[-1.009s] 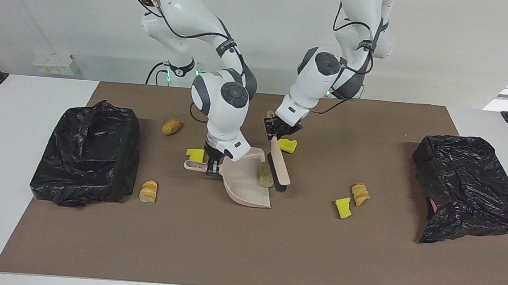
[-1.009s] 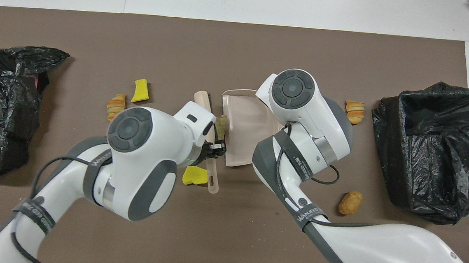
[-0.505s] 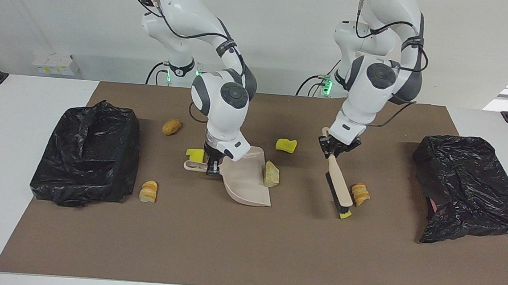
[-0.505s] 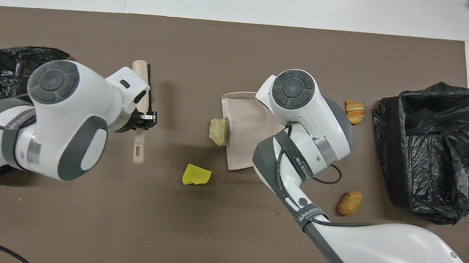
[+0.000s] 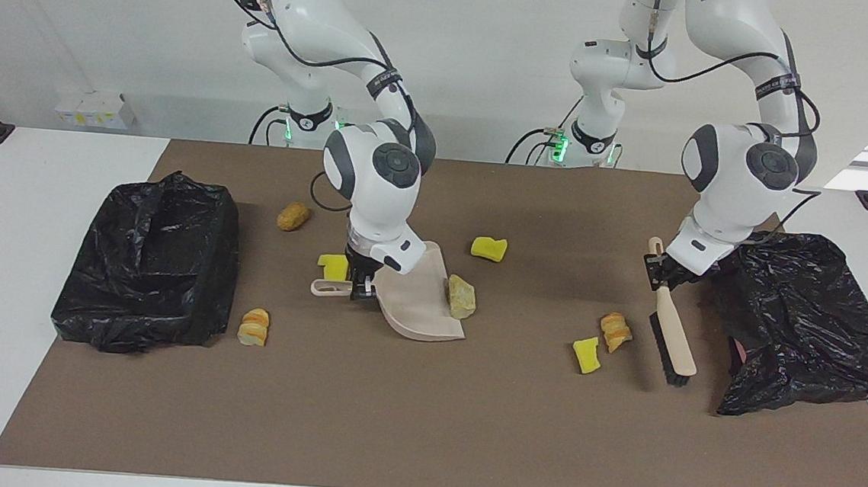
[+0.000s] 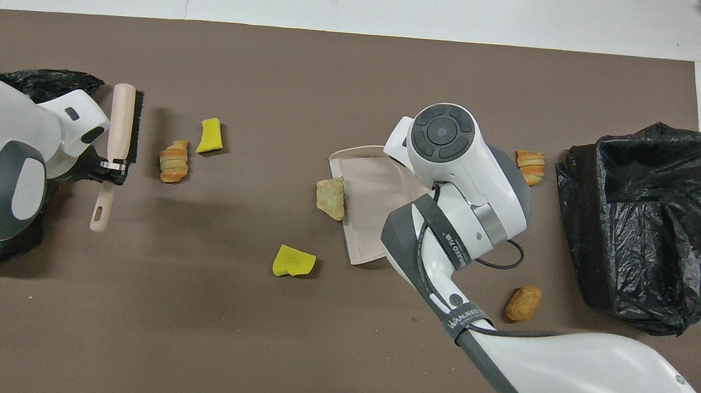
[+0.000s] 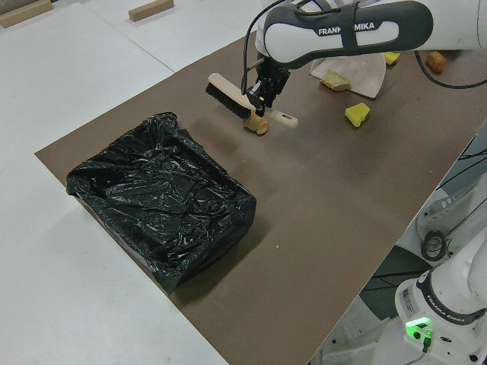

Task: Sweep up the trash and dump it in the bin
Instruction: 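Sweep the pastry and sponge pieces into the dustpan with the left gripper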

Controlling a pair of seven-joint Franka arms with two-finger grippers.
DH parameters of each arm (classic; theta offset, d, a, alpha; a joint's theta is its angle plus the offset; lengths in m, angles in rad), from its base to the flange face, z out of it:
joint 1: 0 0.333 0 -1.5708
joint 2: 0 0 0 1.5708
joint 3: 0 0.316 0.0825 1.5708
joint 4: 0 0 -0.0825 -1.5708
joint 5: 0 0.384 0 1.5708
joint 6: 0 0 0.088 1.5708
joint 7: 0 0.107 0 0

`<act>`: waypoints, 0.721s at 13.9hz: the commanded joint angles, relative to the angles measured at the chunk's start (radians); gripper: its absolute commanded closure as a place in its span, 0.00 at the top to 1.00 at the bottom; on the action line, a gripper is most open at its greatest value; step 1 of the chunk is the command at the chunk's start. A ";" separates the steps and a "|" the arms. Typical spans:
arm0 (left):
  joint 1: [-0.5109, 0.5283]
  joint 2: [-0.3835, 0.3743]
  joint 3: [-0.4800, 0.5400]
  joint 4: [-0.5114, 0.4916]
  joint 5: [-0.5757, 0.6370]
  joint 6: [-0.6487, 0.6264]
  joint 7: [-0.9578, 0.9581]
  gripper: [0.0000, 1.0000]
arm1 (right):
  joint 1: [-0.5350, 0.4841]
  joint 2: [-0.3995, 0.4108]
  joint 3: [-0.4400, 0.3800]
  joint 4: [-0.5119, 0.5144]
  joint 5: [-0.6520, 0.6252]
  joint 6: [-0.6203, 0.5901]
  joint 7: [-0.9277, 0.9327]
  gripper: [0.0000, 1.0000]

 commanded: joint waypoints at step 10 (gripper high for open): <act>-0.329 0.013 -0.023 -0.065 0.005 0.050 -0.007 0.00 | 0.004 -0.063 0.010 -0.111 -0.003 0.008 0.241 0.00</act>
